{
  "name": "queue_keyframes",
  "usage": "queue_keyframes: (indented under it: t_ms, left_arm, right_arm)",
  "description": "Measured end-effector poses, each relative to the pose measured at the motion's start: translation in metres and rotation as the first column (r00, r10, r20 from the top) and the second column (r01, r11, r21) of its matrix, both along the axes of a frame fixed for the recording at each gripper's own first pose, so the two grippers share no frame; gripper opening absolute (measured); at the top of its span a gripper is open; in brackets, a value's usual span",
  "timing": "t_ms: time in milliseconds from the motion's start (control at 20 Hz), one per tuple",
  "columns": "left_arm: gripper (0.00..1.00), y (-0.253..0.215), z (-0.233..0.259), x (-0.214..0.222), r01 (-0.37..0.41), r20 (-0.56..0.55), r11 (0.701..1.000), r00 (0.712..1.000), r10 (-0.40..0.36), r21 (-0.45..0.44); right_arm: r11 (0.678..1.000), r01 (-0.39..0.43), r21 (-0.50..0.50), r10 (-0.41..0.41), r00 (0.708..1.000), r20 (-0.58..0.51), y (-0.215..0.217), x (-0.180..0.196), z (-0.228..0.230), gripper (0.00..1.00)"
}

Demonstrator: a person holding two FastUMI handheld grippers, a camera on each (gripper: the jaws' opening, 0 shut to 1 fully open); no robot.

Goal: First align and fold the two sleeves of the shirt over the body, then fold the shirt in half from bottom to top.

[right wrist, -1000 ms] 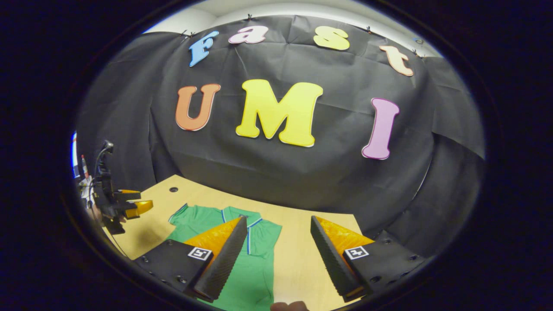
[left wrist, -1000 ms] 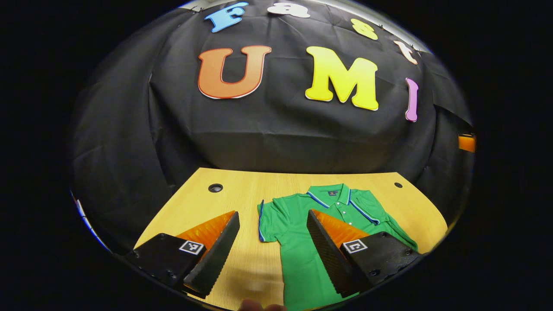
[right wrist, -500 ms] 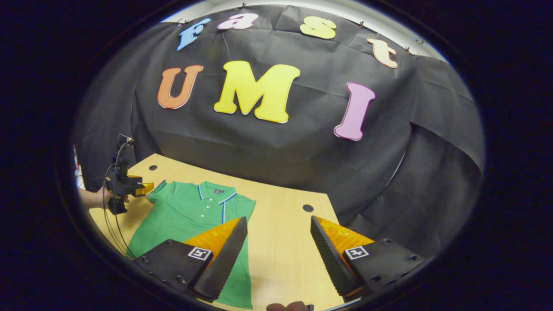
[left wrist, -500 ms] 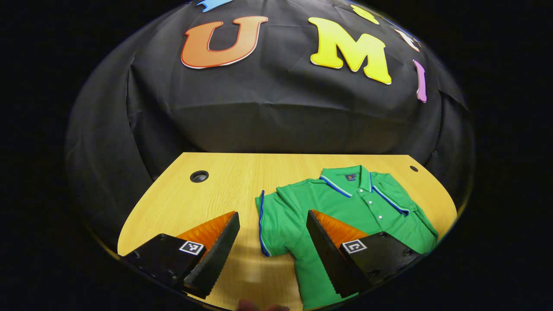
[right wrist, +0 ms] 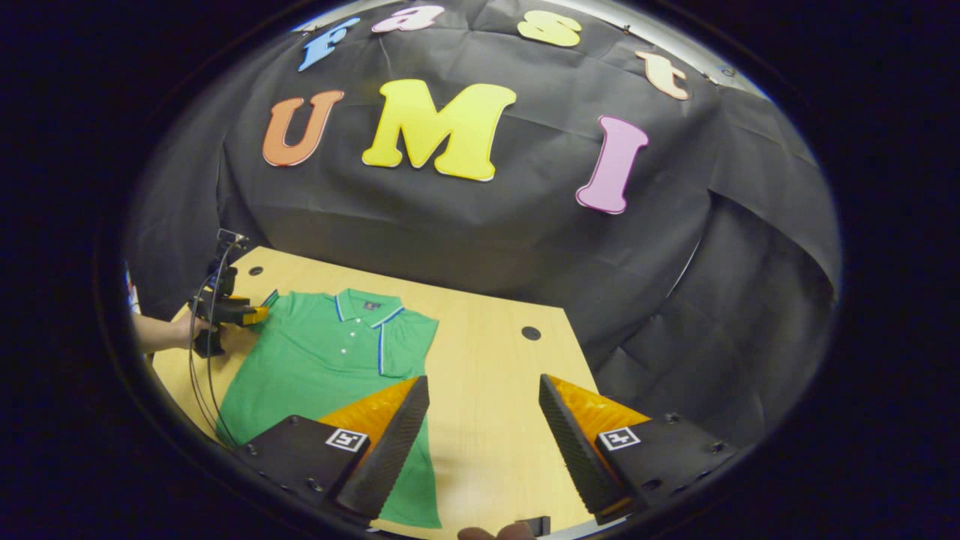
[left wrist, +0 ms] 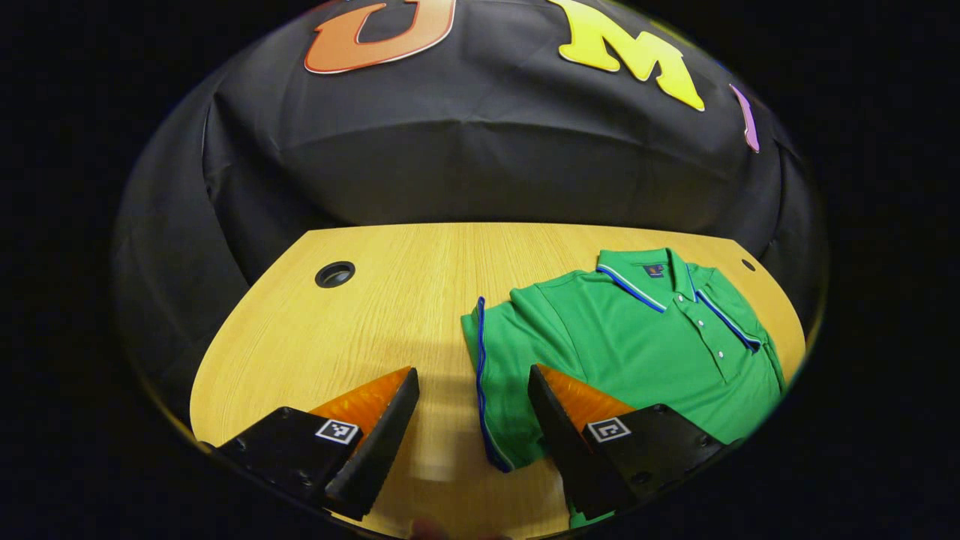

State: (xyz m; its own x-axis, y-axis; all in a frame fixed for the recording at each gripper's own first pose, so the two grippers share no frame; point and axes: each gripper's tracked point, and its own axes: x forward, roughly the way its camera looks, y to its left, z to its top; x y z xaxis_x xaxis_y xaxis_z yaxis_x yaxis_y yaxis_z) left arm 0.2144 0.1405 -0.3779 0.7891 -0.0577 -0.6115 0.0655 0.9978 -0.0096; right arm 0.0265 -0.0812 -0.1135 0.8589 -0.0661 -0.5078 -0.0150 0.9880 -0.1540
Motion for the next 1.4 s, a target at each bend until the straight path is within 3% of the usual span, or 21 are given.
queue_keyframes:
  t_ms: [100,200,350,400,450,650,900,1400]
  left_arm:
    - [0.92,0.0,-0.004,0.002,0.008,-0.015,1.0,1.0,-0.008,0.015]
    - [0.83,-0.006,-0.006,0.001,0.018,-0.03,1.0,0.999,-0.018,0.001]
    - [0.34,-0.01,-0.009,0.005,0.021,-0.044,1.0,0.999,-0.02,0.021]
    - [0.27,-0.008,-0.011,0.005,0.012,-0.061,0.999,0.998,-0.01,0.039]
    - [0.08,-0.009,-0.009,0.007,0.009,-0.065,0.999,0.998,-0.007,0.039]
    - [0.06,-0.014,0.004,0.007,-0.011,-0.083,1.0,0.997,0.009,-0.02]
    - [0.06,-0.027,0.044,0.012,0.015,-0.046,1.0,0.999,-0.015,-0.015]
    - [0.06,-0.148,0.073,0.011,0.128,-0.038,0.989,0.991,-0.131,-0.068]
  right_arm:
    - [1.0,0.012,0.023,-0.012,1.0,-0.014,-0.001,0.0,-0.005,0.95]
    - [0.998,0.031,0.051,-0.03,0.999,-0.023,-0.003,0.0,-0.008,0.96]
    - [0.999,0.039,0.015,-0.039,0.999,-0.035,-0.014,-0.002,-0.016,0.93]
    - [0.999,0.034,0.007,-0.034,0.999,-0.033,-0.014,-0.003,-0.014,0.95]
    - [0.999,0.033,0.004,-0.032,0.999,-0.031,-0.014,-0.004,-0.013,0.95]
    - [1.0,0.016,-0.002,-0.016,1.0,-0.019,-0.017,-0.006,-0.018,0.95]
    - [0.999,0.002,0.041,-0.002,1.0,-0.014,-0.02,-0.011,-0.026,0.95]
    - [0.988,0.08,0.135,-0.082,0.997,0.012,-0.064,-0.024,-0.03,0.95]
